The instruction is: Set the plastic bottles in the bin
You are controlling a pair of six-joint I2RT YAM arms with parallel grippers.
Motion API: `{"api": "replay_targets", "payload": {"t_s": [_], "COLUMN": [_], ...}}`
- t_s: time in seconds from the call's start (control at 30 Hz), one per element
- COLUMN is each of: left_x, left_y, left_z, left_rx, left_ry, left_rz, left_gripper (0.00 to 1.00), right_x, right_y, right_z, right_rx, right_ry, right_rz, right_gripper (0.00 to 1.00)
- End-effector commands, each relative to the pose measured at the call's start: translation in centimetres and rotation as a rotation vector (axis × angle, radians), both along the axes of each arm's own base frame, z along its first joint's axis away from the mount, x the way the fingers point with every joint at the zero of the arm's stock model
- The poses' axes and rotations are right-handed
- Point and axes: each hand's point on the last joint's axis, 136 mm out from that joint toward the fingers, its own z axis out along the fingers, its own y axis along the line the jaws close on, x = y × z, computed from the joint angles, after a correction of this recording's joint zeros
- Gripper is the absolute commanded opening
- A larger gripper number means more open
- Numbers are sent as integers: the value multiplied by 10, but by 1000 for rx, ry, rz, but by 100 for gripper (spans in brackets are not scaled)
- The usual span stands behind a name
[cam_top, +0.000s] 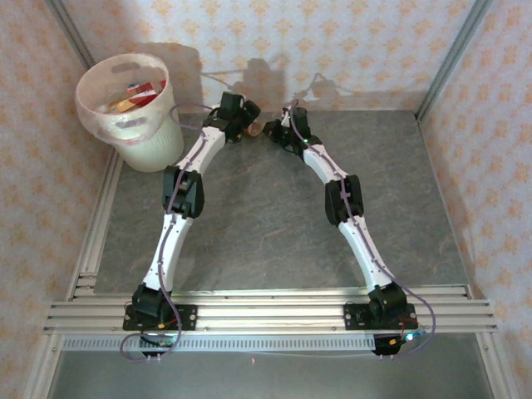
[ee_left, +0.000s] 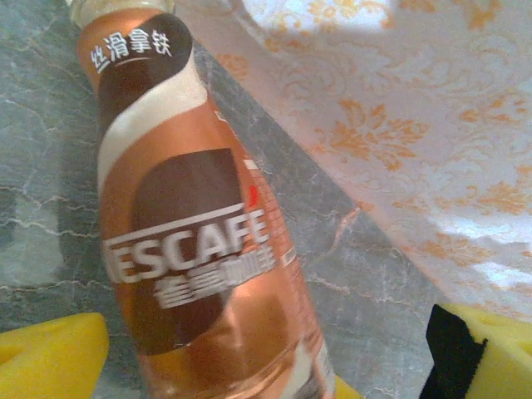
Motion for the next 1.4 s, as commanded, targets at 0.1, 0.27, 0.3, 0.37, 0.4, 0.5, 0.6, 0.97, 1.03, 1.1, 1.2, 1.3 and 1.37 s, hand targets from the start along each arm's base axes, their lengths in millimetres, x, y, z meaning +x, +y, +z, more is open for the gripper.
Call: {"api": "replay_targets", "payload": {"t_s": [0.1,0.27,0.3,0.37,0.4,0.5,0.6,0.97,1.03,1.1,1.2,1.3,1.37], "left_x": [-17,-29,-32,-38,-42,-51,-55,-76,-87,-101,-124,-149,-163], "left_y": [22,28,27,30,32,38,39,18,10,1,-10,-7,5], "left_z": [-16,-25,-27,-31,-35,-40,-46,-21,-1,29,80,135,170], "left_rx": [121,177,192,221,235,277,293,305,314,334,358,394,451], "left_ry": [105,159,172,200,220,260,278,263,241,201,122,44,3], "left_rz": [51,27,12,-1,-4,-14,-38,-206,-244,-285,-337,-346,-330], "left_gripper": [100,96,93,87,83,71,65,51,49,48,48,48,48], "right_x": [-40,-66,-70,-77,-81,-96,-121,-240,-254,-269,-285,-294,-298], "right_y": [27,38,37,33,30,15,-9,-117,-139,-162,-192,-212,-216], "right_z": [55,77,82,97,104,124,133,152,154,158,166,170,181], "right_rx": [-44,-87,-97,-115,-124,-147,-191,-378,-420,-442,-474,-514,-514], "right_ry": [-121,-169,-169,-185,-194,-217,-220,-161,-152,-145,-149,-158,-185], "right_rz": [244,363,372,377,373,313,227,-84,-165,-256,-388,-462,-476], "right_gripper": [0,0,0,0,0,0,12,99,99,99,99,99,99]}}
